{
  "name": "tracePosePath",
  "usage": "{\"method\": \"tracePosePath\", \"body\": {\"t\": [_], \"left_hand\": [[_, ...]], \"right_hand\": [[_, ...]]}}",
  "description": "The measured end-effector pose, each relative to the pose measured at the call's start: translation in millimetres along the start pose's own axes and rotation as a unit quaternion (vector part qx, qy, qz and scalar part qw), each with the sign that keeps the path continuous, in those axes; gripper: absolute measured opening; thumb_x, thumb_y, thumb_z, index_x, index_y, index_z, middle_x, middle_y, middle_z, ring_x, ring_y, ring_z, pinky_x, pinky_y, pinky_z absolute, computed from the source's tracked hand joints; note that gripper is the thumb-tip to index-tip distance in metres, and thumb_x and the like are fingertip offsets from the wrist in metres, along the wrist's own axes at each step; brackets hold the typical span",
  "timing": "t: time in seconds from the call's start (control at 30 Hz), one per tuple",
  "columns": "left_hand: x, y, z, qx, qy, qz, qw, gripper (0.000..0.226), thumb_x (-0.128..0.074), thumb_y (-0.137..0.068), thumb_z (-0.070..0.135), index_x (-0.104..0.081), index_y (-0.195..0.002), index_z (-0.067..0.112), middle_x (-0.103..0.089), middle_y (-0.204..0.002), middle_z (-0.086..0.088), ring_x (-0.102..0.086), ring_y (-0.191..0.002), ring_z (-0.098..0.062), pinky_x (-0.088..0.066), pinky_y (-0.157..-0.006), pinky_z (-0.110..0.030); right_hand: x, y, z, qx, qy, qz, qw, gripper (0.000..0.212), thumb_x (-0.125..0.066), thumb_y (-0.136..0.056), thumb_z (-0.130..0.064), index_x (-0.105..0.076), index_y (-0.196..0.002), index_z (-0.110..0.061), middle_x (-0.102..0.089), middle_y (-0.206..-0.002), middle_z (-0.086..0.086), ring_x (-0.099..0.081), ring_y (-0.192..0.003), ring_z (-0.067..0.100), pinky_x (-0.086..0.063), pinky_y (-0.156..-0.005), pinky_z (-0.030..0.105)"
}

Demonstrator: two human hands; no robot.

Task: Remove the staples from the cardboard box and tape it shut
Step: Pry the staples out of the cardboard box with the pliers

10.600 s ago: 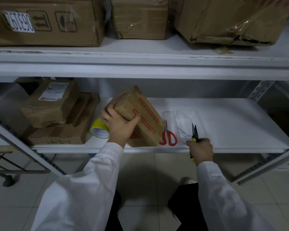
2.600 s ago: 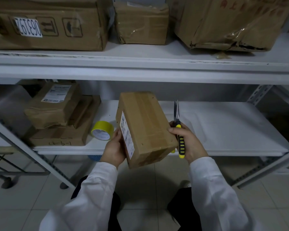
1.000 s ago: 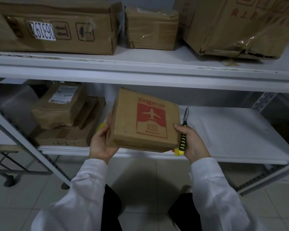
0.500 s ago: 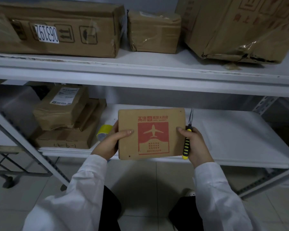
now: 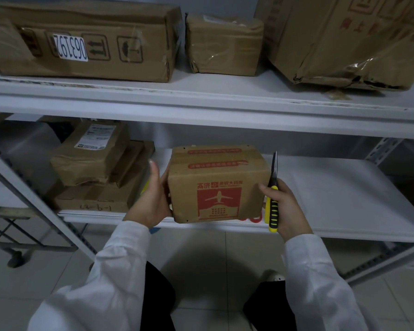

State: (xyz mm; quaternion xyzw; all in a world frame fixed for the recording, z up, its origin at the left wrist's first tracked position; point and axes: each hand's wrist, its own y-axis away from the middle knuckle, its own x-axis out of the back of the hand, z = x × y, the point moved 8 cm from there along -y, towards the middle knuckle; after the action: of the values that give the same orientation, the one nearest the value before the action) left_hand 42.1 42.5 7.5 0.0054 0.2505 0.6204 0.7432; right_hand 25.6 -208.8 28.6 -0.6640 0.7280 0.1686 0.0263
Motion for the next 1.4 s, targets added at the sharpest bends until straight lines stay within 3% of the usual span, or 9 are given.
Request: {"method": "tracePosePath", "body": {"t": [0.17, 0.37, 0.57, 0.77, 0.87, 1.03, 1.2, 1.3, 1.4], "left_hand": [[4.1, 6.0, 11.2, -0.090, 0.028, 0.052, 0.994, 0.037, -0.040, -0.091, 0.047, -0.061, -0.114, 0.026, -0.070, -0.108, -0.002, -0.059, -0.106, -0.024, -0.044, -0.090, -0.044], [3.6, 3.4, 11.8, -0.114, 0.081, 0.008, 0.990, 0.038, -0.056, -0.055, 0.024, -0.069, -0.091, 0.020, -0.071, -0.083, 0.000, -0.065, -0.076, -0.017, -0.051, -0.064, -0.025], [1.1, 2.7, 3.9, -0.078, 0.004, 0.020, 0.997, 0.046, -0.031, -0.073, 0.001, -0.059, -0.097, 0.027, -0.069, -0.074, 0.006, -0.058, -0.080, -0.018, -0.050, -0.065, -0.031], [8.7, 5.3, 2.6, -0.064, 0.091, 0.013, 0.994, 0.046, -0.038, -0.091, 0.046, -0.055, -0.126, 0.023, -0.065, -0.083, 0.000, -0.058, -0.086, -0.023, -0.048, -0.077, -0.040], [14.0, 2.6, 2.0, -0.069, 0.091, 0.040, 0.993, 0.060, -0.049, -0.078, 0.066, -0.059, -0.123, 0.028, -0.065, -0.108, -0.006, -0.058, -0.105, -0.031, -0.044, -0.095, -0.055], [14.0, -1.3, 7.0, -0.103, 0.118, 0.049, 0.986, 0.046, -0.067, -0.064, 0.025, -0.058, -0.108, 0.016, -0.066, -0.103, -0.010, -0.061, -0.095, -0.027, -0.049, -0.082, -0.040], [11.8, -7.4, 3.3, -0.112, 0.141, 0.010, 0.984, 0.075, -0.067, -0.034, 0.019, -0.060, -0.108, 0.015, -0.068, -0.099, -0.007, -0.065, -0.090, -0.025, -0.052, -0.074, -0.036], [16.5, -9.1, -3.8, -0.094, 0.106, 0.066, 0.988, 0.067, -0.048, -0.045, 0.007, -0.052, -0.111, 0.014, -0.062, -0.099, -0.007, -0.060, -0.090, -0.027, -0.050, -0.070, -0.037], [19.6, -8.4, -8.6, -0.079, 0.061, 0.113, 0.989, 0.059, -0.042, -0.050, 0.005, -0.047, -0.107, 0.016, -0.059, -0.094, -0.005, -0.057, -0.087, -0.025, -0.048, -0.067, -0.033]], "right_hand": [[-0.8, 0.2, -4.4, 0.010, -0.058, -0.001, 0.998, 0.034, -0.040, -0.079, 0.010, -0.061, -0.099, -0.009, -0.070, -0.075, 0.004, -0.067, -0.065, 0.019, -0.052, -0.051, 0.026], [-10.0, -2.5, 1.3, -0.060, -0.135, -0.052, 0.988, 0.036, -0.029, -0.079, 0.005, -0.056, -0.102, -0.002, -0.067, -0.084, 0.008, -0.067, -0.066, 0.021, -0.052, -0.055, 0.032], [-12.6, 3.2, 2.4, -0.058, -0.104, -0.059, 0.991, 0.035, -0.030, -0.081, 0.003, -0.060, -0.094, -0.009, -0.065, -0.074, 0.005, -0.064, -0.056, 0.021, -0.052, -0.053, 0.036], [-6.5, 5.4, 2.1, -0.038, -0.033, 0.000, 0.999, 0.030, -0.033, -0.079, 0.006, -0.058, -0.077, -0.010, -0.058, -0.072, 0.012, -0.057, -0.057, 0.029, -0.048, -0.051, 0.034], [-5.2, 4.7, 5.2, -0.046, -0.029, 0.015, 0.998, 0.021, -0.037, -0.074, 0.004, -0.052, -0.084, -0.007, -0.055, -0.077, 0.016, -0.057, -0.062, 0.032, -0.052, -0.053, 0.039], [-1.8, 1.1, 8.3, -0.076, -0.077, 0.034, 0.994, 0.023, -0.036, -0.078, 0.005, -0.051, -0.082, -0.012, -0.062, -0.074, 0.005, -0.059, -0.061, 0.027, -0.049, -0.064, 0.041], [-5.3, 1.5, 4.4, -0.101, -0.104, 0.021, 0.989, 0.014, -0.044, -0.087, -0.002, -0.054, -0.089, -0.010, -0.071, -0.069, 0.006, -0.069, -0.058, 0.022, -0.055, -0.063, 0.040], [-7.3, 2.3, 0.9, -0.101, -0.089, 0.013, 0.991, 0.006, -0.047, -0.091, -0.007, -0.053, -0.090, -0.010, -0.069, -0.065, 0.006, -0.069, -0.057, 0.021, -0.054, -0.048, 0.033], [-5.3, -0.7, 2.3, -0.089, -0.062, 0.018, 0.994, 0.005, -0.052, -0.091, -0.011, -0.053, -0.086, -0.011, -0.070, -0.086, 0.010, -0.071, -0.081, 0.024, -0.055, -0.055, 0.035]]}}
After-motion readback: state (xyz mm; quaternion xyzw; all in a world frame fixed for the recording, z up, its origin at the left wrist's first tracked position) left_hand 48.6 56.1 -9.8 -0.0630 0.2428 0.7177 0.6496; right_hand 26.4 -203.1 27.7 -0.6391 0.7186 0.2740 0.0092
